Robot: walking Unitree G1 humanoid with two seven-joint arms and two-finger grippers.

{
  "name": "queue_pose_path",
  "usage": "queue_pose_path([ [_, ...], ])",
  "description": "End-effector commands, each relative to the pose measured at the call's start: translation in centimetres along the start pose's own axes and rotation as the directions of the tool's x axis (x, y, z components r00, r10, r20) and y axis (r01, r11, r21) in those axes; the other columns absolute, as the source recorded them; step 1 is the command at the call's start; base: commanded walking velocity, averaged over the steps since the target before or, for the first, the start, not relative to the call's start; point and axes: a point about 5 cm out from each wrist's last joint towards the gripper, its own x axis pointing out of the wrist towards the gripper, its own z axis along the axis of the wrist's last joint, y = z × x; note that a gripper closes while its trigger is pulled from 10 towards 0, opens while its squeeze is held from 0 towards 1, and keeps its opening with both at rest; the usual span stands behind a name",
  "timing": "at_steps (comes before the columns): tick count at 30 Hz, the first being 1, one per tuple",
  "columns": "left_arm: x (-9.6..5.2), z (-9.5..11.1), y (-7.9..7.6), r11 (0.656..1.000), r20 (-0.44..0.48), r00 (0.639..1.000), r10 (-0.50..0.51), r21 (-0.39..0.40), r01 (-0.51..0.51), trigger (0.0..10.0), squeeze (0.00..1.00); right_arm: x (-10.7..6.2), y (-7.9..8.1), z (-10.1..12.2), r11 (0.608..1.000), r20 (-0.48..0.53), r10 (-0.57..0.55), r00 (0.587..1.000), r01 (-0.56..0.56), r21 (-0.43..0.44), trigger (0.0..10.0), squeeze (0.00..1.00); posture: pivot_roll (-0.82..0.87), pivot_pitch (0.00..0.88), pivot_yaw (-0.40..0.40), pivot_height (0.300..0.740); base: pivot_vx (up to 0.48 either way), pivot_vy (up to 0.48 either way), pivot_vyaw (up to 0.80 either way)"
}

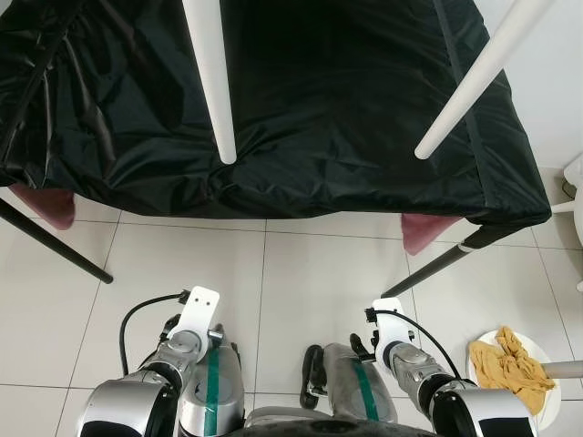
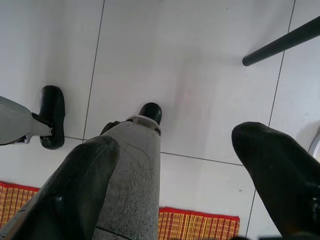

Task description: Building children table

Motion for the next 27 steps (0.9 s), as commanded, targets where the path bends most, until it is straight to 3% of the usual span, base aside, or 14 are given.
queue_pose_path([
  [1,-0.08,-0.43,-0.60,0.999,-0.011,0.999,-0.043,0.011,0.043,10.0,1.00,-0.03,-0.07,-0.18,1.000,-0.013,0.002,1.000,-0.002,-0.008,10.0,1.00,0.08,0.012,-0.037,0.740,0.000,0.000,0.00],
  [5,-0.07,-0.34,-0.69,0.999,-0.006,0.999,-0.045,0.013,0.045,10.0,1.00,-0.04,-0.21,-0.18,1.000,-0.015,0.004,1.000,-0.005,-0.020,10.0,1.00,0.09,0.006,-0.043,0.740,0.000,0.000,0.00],
  [6,-0.06,-0.29,-0.72,0.999,-0.004,0.999,-0.041,0.020,0.041,10.0,0.00,-0.05,-0.33,-0.18,1.000,-0.017,0.006,1.000,-0.007,-0.029,10.0,0.77,0.09,0.004,-0.045,0.740,0.000,0.000,0.00],
  [7,-0.06,-0.24,-0.75,0.999,-0.002,0.999,-0.039,0.019,0.039,10.0,0.00,-0.06,-0.43,-0.17,0.999,-0.018,0.009,1.000,-0.010,-0.035,10.0,0.00,0.09,0.000,-0.048,0.740,0.000,0.000,0.00],
  [27,-0.08,-0.31,-1.01,0.998,-0.002,0.998,-0.065,0.001,0.065,10.0,0.00,0.02,-0.35,-0.05,0.999,-0.031,0.008,0.999,-0.010,-0.053,10.0,0.00,0.09,0.000,-0.048,0.740,0.000,0.000,0.00],
])
